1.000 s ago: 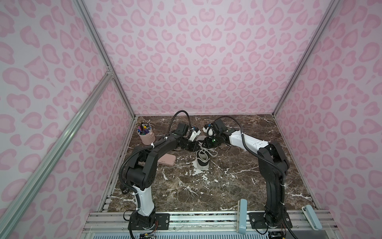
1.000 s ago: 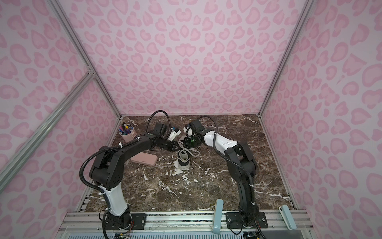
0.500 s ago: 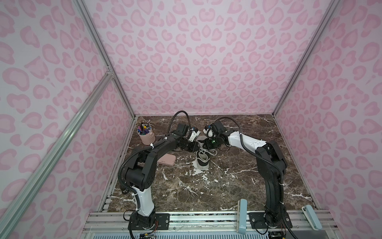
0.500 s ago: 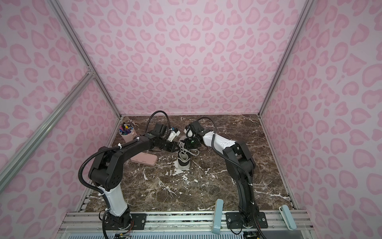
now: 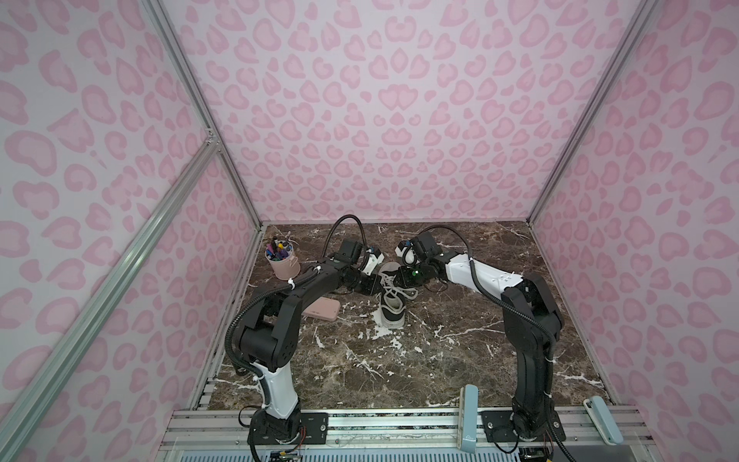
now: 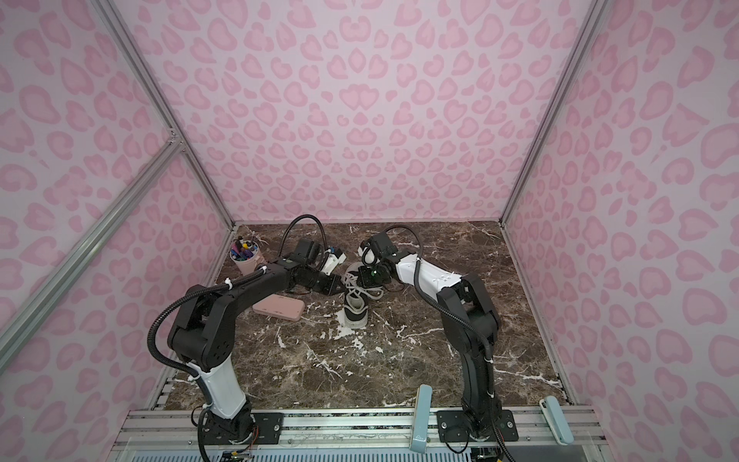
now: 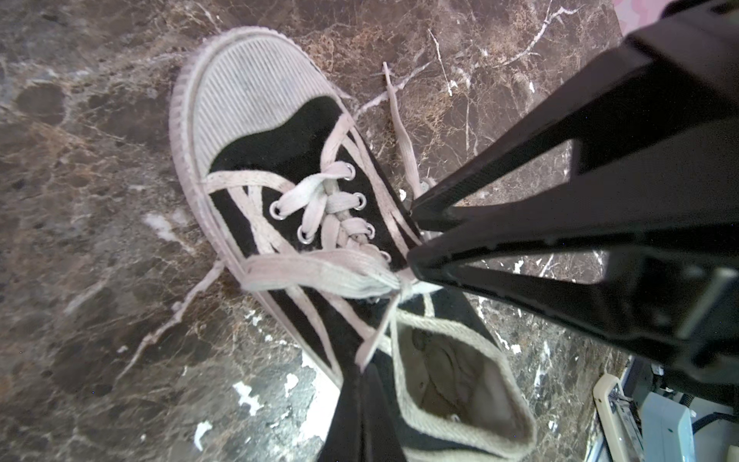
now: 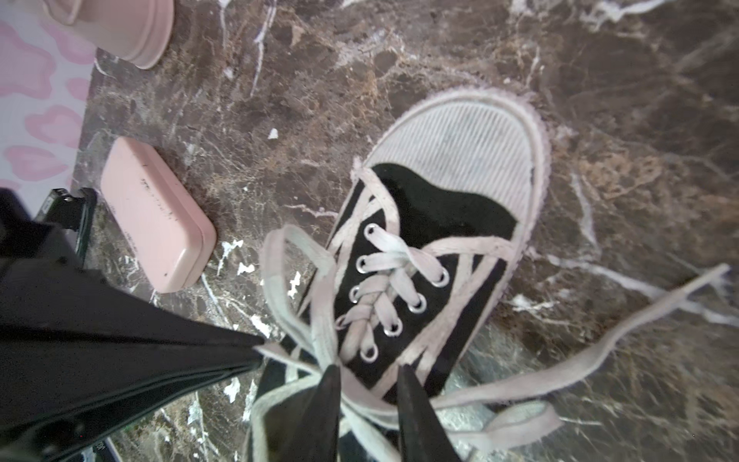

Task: Tie the shoes

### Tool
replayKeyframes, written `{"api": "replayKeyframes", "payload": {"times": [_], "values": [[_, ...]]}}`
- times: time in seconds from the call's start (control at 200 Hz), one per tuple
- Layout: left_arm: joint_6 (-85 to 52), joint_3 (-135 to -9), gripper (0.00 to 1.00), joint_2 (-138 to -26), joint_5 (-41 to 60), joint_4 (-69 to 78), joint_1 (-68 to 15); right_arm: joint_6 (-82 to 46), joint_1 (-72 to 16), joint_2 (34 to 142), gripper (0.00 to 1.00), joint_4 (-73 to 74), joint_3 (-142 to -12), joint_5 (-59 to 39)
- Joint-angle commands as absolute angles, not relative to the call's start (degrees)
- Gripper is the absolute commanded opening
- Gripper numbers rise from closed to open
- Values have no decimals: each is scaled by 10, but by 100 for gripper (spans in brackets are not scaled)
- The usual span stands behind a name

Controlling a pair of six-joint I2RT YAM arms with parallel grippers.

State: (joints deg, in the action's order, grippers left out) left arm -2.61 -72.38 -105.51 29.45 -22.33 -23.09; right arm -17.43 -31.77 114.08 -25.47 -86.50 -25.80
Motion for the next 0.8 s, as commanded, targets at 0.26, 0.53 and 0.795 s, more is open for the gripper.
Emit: {"api": "replayKeyframes", "payload": {"times": [0.26, 0.53, 0.795], "values": [[-27, -718, 4, -1052, 296, -222, -230, -173, -326, 1168, 27, -257, -867, -270], [-24, -714, 4, -1047, 289, -227, -231, -171, -327, 1177, 26, -275, -868, -233], [-20, -710, 4, -1040, 282, -235, -225, -171, -325, 1180, 26, -280, -869, -221]]}}
